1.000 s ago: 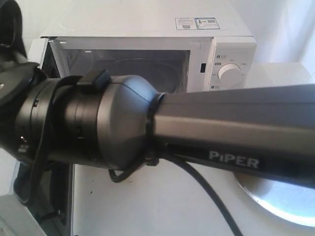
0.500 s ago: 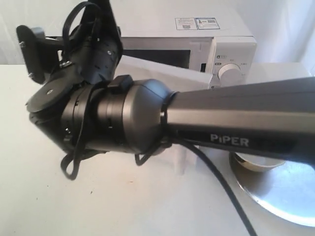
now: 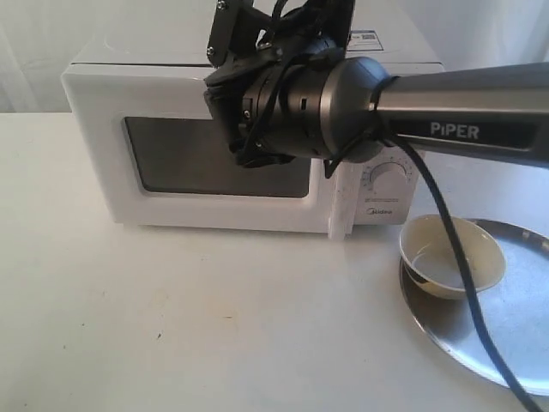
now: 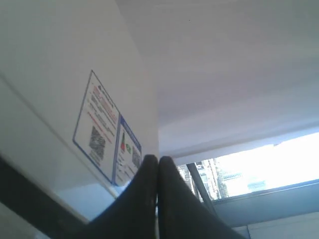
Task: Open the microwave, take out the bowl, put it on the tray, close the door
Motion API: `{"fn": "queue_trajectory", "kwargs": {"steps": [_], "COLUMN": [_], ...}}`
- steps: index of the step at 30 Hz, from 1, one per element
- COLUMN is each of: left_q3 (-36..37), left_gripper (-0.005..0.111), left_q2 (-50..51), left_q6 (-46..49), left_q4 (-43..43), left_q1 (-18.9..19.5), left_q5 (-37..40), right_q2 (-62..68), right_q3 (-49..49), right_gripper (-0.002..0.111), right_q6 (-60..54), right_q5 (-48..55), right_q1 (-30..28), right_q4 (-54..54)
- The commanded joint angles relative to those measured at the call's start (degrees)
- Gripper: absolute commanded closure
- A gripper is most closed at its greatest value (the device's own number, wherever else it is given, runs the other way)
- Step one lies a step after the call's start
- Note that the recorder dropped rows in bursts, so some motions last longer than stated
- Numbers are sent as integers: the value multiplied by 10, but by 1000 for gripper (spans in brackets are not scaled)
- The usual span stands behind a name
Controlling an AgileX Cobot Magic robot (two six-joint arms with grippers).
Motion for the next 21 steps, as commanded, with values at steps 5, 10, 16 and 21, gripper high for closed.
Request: {"fn": "queue_trajectory", "kwargs": {"steps": [5, 10, 16, 21], "left_q3": [-1, -1, -1, -1], "left_gripper": [107, 107, 107, 107], "left_q2": [-1, -1, -1, -1], "left_q6": [-2, -2, -2, -2], "left_q4": [-4, -4, -4, -4], "left_q1": [0, 0, 0, 0], "left_q5": [1, 1, 1, 1], "right_q2": [-2, -2, -2, -2], "right_q3": [0, 0, 0, 0], "right_gripper": [108, 108, 108, 108], "right_q6": [1, 33, 32, 32], "right_q5": [-25, -67, -66, -73], "right_q1": [-23, -23, -42, -57], "right_q4": [-44, -60, -60, -60]}}
